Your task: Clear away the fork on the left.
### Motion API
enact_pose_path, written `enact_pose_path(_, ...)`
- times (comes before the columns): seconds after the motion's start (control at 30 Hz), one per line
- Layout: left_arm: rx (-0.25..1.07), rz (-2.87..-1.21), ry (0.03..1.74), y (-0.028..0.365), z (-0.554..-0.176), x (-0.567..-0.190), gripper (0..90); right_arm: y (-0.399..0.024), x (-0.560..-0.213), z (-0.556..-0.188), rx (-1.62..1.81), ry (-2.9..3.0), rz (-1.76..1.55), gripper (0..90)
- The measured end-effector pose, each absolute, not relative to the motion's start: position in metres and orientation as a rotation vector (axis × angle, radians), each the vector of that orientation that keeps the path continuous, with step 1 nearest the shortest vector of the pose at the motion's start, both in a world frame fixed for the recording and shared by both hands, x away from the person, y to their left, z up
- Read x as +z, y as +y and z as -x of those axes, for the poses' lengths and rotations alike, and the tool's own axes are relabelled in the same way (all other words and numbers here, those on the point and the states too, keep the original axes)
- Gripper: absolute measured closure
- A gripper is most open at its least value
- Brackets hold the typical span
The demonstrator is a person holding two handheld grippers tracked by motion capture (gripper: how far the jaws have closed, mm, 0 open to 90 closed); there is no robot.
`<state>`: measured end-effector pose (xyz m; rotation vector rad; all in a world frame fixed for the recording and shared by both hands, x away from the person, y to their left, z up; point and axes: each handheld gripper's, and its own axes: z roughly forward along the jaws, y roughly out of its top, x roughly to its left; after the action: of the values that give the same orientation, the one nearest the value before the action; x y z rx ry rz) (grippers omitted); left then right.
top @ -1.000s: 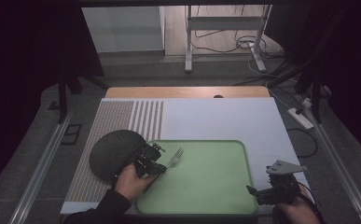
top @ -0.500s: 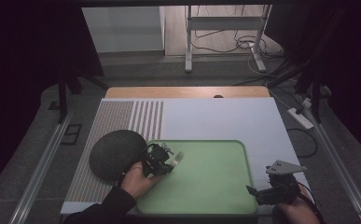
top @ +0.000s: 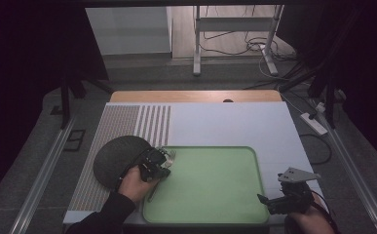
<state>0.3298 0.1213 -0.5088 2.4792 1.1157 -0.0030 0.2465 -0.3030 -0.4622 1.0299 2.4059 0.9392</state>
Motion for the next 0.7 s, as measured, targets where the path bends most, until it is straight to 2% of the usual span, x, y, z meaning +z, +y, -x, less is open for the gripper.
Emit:
enact_pose_path(0.43, -0.028, -2.448, 1.189, 0.142, -0.331, -0.509, 88.0, -0.303, -0.462, -0.246, 0.942, 2.406, -1.029, 0.3)
enact_pose_path(0.53, -0.077, -2.406, 1.167, 0.145, -0.331, -0.508, 88.0, -0.303, -0.462, -0.246, 0.943, 2.406, -1.027, 0.3)
enact_pose_path(0.63, -0.074, -2.378, 1.138, 0.147, -0.33, -0.503, 84.1, -0.303, -0.462, -0.246, 0.943, 2.407, -1.031, 0.3)
enact_pose_path(0.7, -0.057, -2.358, 1.115, 0.149, -0.328, -0.5, 78.3, -0.303, -0.462, -0.246, 0.943, 2.407, -1.031, 0.3)
